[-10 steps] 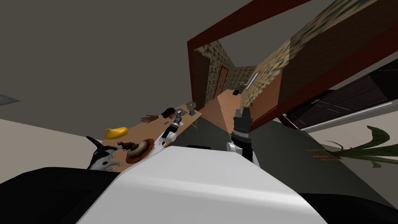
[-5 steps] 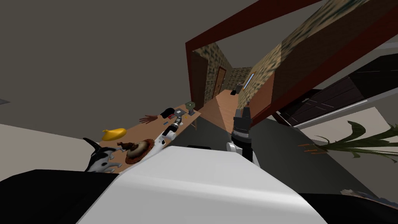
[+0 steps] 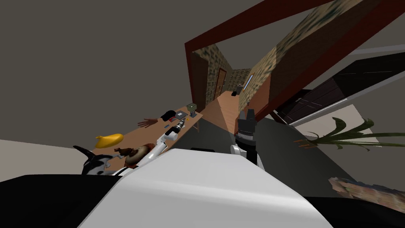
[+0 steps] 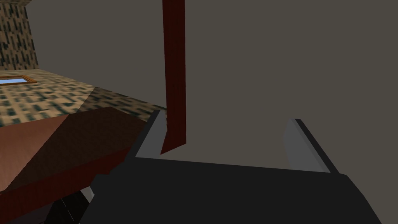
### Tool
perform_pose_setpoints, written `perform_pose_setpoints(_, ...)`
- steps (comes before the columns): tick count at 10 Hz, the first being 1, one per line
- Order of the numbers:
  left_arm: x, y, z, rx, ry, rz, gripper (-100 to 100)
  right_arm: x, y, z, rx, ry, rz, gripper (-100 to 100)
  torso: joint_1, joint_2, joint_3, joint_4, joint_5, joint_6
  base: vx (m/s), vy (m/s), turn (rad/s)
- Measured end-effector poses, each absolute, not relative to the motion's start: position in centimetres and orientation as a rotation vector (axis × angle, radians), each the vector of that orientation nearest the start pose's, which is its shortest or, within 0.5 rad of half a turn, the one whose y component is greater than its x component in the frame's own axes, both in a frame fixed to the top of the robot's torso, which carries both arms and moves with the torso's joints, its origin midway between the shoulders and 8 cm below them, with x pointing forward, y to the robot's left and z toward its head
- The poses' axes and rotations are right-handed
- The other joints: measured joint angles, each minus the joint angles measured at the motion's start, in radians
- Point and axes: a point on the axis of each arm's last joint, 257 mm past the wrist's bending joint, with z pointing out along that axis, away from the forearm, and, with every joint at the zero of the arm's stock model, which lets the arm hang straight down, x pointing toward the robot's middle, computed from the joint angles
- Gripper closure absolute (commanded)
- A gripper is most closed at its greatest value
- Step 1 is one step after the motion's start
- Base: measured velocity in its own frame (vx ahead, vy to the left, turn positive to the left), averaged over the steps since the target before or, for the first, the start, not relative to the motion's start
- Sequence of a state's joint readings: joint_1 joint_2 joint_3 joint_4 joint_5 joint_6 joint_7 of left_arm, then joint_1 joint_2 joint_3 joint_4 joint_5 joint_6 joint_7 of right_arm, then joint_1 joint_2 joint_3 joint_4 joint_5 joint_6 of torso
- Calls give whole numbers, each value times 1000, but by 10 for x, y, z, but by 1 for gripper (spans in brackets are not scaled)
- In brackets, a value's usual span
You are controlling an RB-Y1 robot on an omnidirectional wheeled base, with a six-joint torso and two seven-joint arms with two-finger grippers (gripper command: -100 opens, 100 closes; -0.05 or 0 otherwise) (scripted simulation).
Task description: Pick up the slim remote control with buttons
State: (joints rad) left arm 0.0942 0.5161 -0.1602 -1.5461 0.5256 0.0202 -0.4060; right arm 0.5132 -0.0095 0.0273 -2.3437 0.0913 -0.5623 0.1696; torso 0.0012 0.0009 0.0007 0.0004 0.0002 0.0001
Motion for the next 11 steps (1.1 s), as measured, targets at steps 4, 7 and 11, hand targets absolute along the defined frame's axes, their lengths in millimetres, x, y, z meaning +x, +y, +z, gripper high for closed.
perform_pose_setpoints(4,496,343,-336,-1044,1719,-817,-100,321,-254,58,444,624,1133,0,0,-1,-1,0,0,-1,-5,6,-84)
perform_pose_setpoints(7,493,368,-368,-1103,1822,-724,-100,321,-254,58,444,624,1133,0,0,-2,-1,0,0,0,6,8,-95)
perform_pose_setpoints(11,475,402,-408,-1198,1939,-612,-100,321,-254,58,444,624,1133,0,0,-4,-2,-1,0,0,23,8,-115)
